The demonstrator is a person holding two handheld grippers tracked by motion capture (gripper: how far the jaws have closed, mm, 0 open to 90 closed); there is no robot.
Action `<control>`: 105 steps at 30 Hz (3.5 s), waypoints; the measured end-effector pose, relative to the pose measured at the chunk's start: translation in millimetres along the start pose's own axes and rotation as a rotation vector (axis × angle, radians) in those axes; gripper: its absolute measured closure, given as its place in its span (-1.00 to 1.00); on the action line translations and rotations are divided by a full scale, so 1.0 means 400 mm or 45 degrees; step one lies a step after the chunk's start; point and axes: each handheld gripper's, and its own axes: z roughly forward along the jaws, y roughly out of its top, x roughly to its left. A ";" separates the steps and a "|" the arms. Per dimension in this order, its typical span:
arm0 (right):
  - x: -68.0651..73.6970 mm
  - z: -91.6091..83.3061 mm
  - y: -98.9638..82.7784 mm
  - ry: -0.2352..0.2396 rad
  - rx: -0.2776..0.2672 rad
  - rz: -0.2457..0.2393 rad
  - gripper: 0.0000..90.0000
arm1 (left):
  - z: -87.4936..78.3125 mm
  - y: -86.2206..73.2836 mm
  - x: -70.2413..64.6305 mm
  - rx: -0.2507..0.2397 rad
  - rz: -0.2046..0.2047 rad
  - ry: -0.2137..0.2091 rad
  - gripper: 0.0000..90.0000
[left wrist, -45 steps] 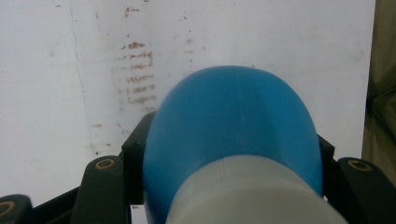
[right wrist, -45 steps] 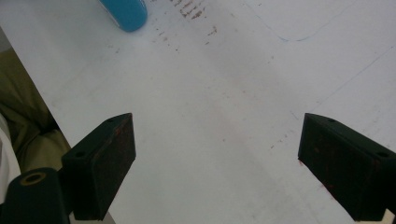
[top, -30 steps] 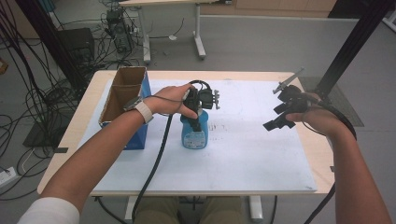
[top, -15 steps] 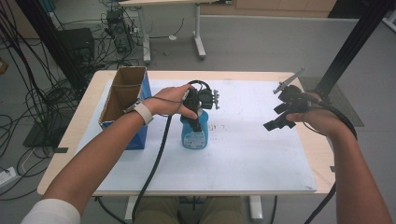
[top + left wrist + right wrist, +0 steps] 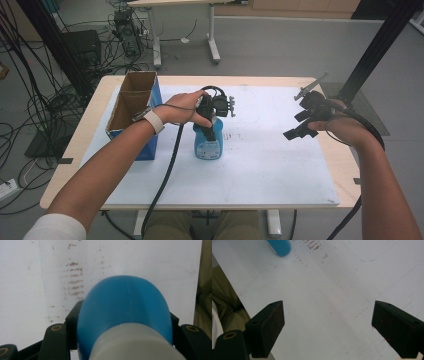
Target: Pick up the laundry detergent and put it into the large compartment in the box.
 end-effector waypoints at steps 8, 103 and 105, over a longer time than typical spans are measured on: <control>0.004 -0.010 -0.008 -0.007 -0.009 0.004 -0.75 | -0.008 0.007 -0.012 -0.005 -0.035 0.017 -0.13; 0.040 -0.026 0.041 -0.001 -0.035 -0.083 -0.74 | -0.386 -0.037 -0.097 -0.006 -1.026 0.270 -0.17; 0.040 -0.027 0.044 0.000 -0.034 -0.086 -0.74 | -0.393 -0.036 -0.099 -0.003 -1.045 0.279 -0.17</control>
